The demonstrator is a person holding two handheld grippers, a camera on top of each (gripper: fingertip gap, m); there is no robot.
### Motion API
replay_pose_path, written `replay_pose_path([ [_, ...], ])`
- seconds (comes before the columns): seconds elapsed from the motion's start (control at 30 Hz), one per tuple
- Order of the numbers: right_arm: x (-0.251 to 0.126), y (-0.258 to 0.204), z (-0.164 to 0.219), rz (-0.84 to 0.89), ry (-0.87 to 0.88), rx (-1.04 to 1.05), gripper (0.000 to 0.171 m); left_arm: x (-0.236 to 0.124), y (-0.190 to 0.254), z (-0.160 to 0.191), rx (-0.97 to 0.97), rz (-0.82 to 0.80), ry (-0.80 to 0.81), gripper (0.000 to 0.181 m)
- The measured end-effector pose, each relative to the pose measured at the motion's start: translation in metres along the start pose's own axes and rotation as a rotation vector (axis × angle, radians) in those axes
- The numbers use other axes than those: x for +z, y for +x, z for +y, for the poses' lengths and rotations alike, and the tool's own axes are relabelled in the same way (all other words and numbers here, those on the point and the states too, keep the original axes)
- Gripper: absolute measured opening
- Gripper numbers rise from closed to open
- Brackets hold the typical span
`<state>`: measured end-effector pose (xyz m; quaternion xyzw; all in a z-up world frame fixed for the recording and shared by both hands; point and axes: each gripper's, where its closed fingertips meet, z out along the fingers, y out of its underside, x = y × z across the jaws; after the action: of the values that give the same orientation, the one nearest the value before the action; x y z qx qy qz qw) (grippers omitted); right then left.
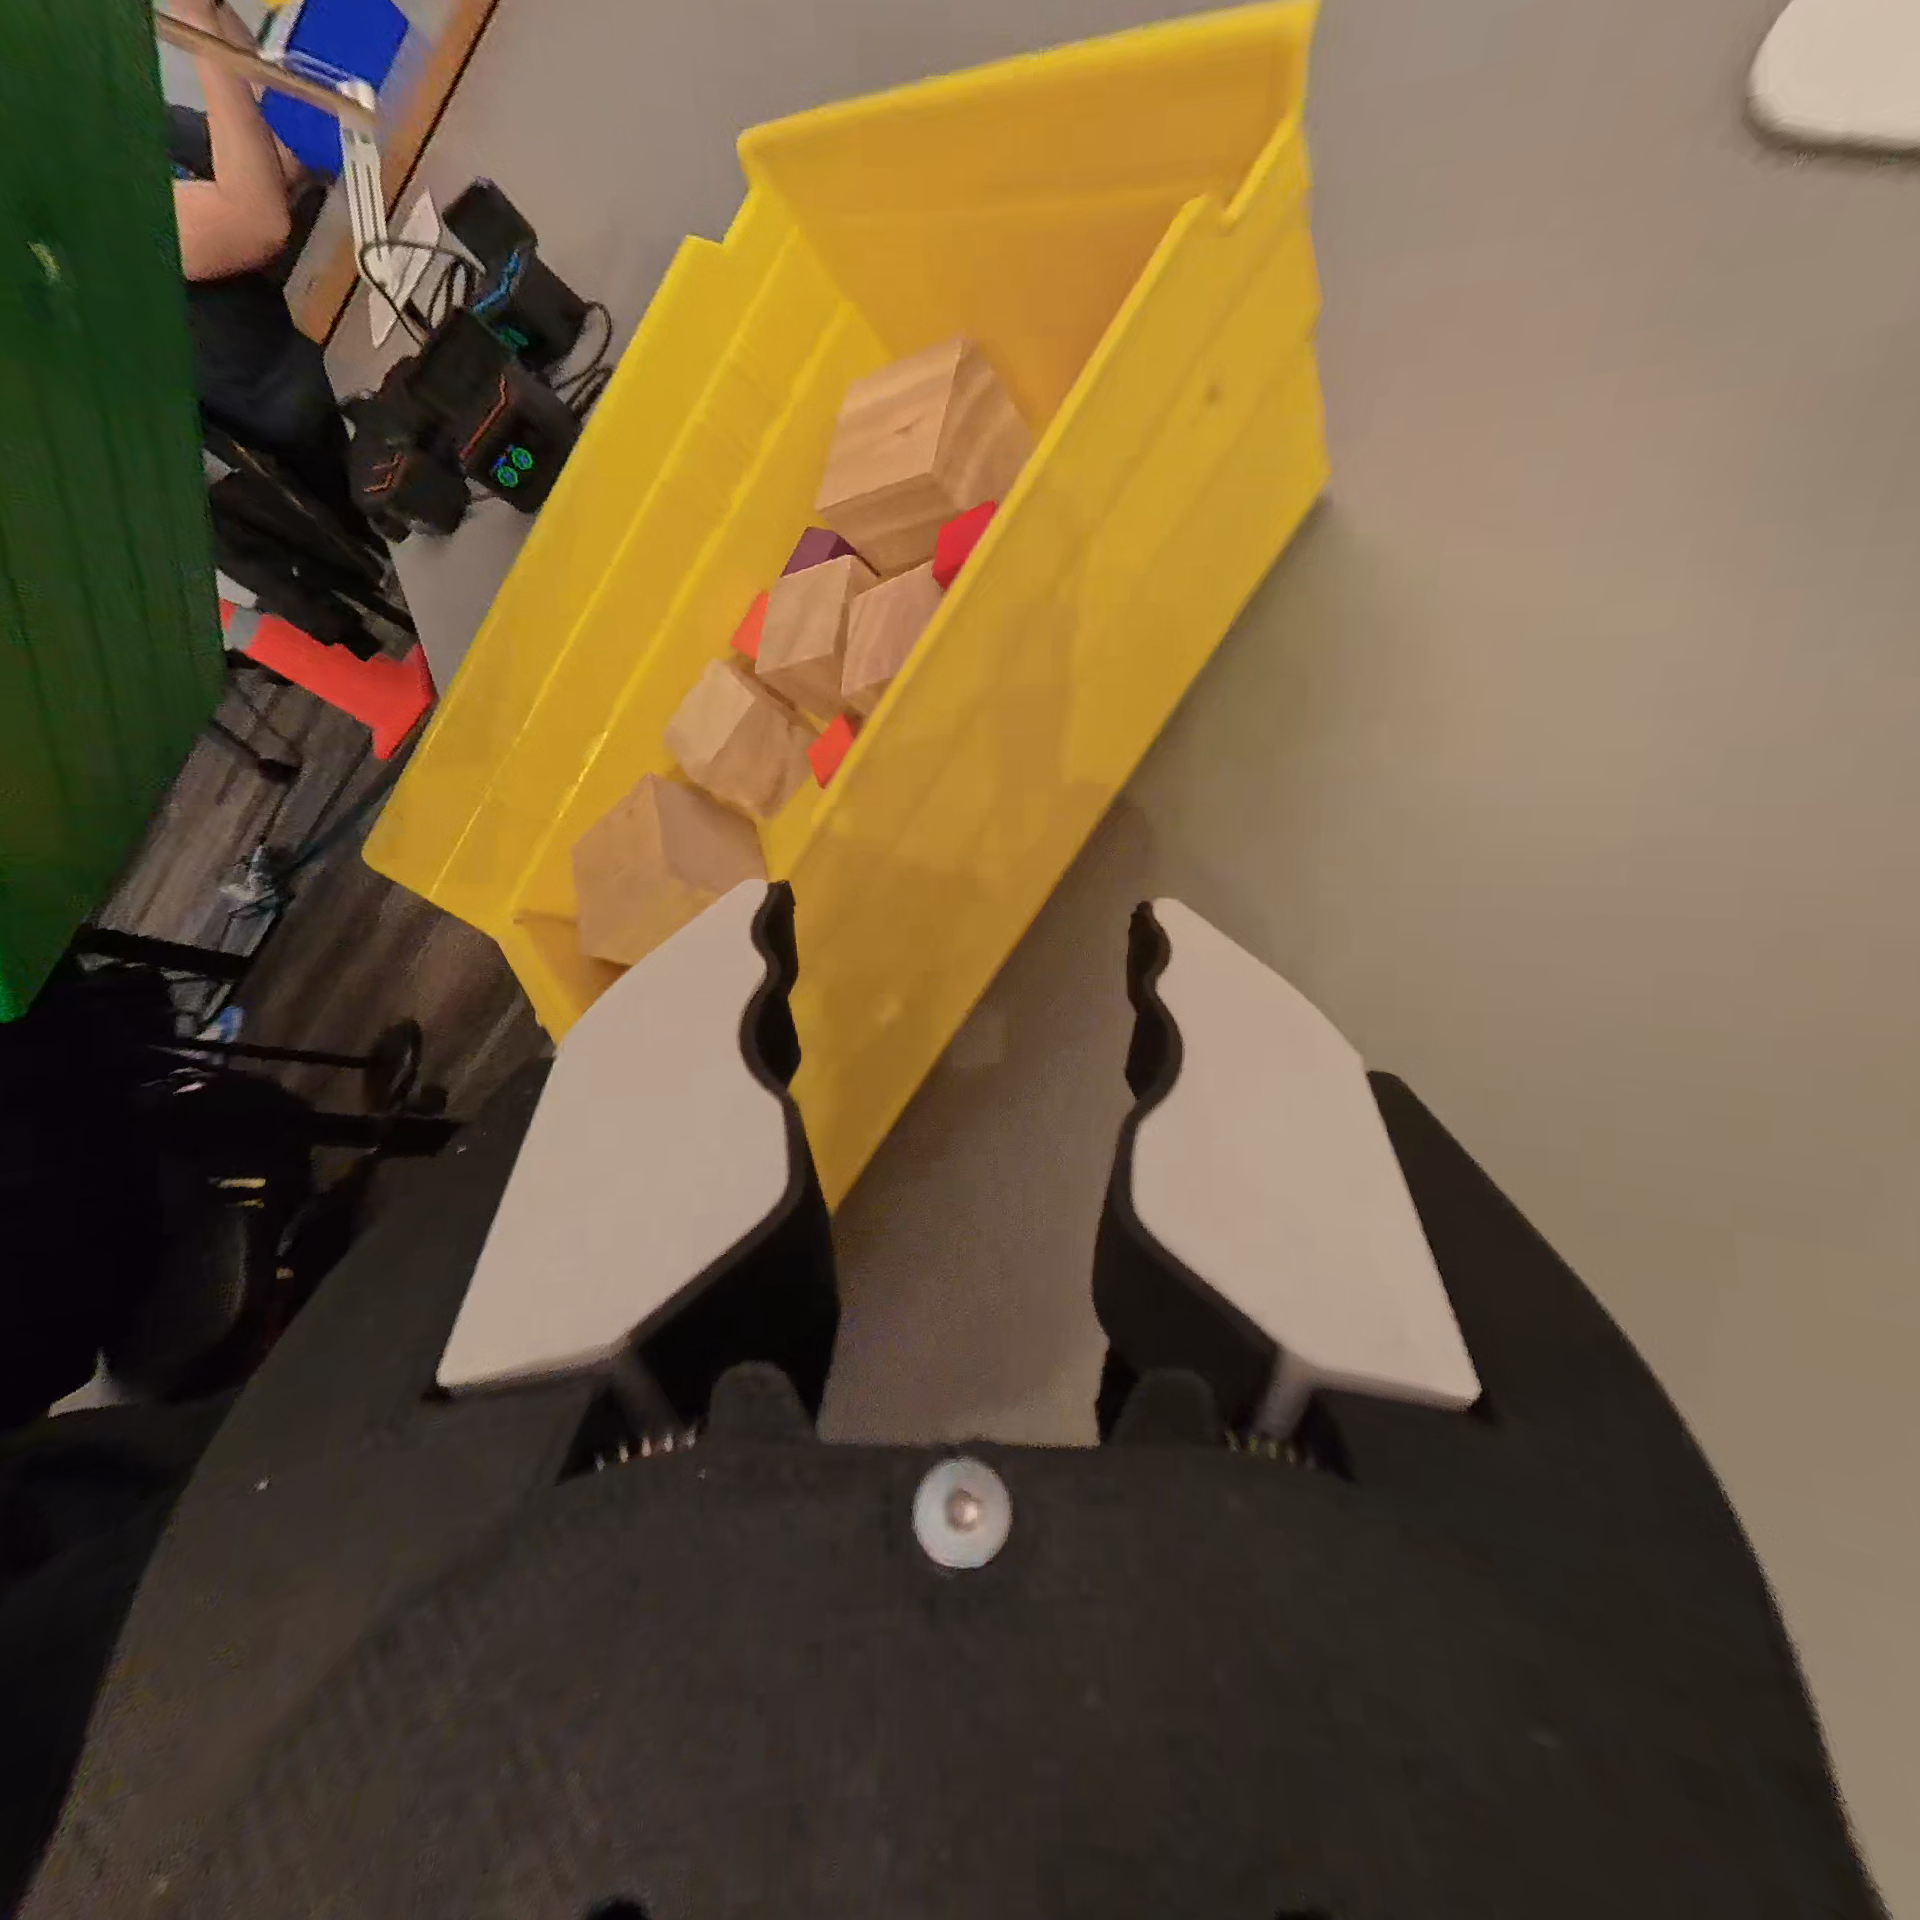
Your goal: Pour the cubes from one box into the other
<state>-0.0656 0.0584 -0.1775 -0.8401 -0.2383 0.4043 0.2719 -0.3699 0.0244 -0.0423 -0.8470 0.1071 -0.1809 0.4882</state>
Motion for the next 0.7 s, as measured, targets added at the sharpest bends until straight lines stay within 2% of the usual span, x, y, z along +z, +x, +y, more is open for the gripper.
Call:
replay_pose_path([
  [0.13,-0.057,0.002,-0.013,0.036,0.103,-0.023,0.056,0.021,0.048,-0.013,-0.003,0.108,0.027,0.006],
  [0.37,-0.189,0.014,-0.029,0.112,0.337,-0.038,0.051,0.104,0.184,-0.021,0.004,0.374,-0.021,0.010],
  [0.53,-0.285,0.042,-0.037,0.238,0.494,-0.018,0.048,0.160,0.283,-0.001,0.027,0.502,-0.114,0.012],
  [0.7,-0.357,0.062,-0.034,0.322,0.590,0.012,0.048,0.206,0.345,0.030,-0.032,0.550,-0.205,0.015],
])
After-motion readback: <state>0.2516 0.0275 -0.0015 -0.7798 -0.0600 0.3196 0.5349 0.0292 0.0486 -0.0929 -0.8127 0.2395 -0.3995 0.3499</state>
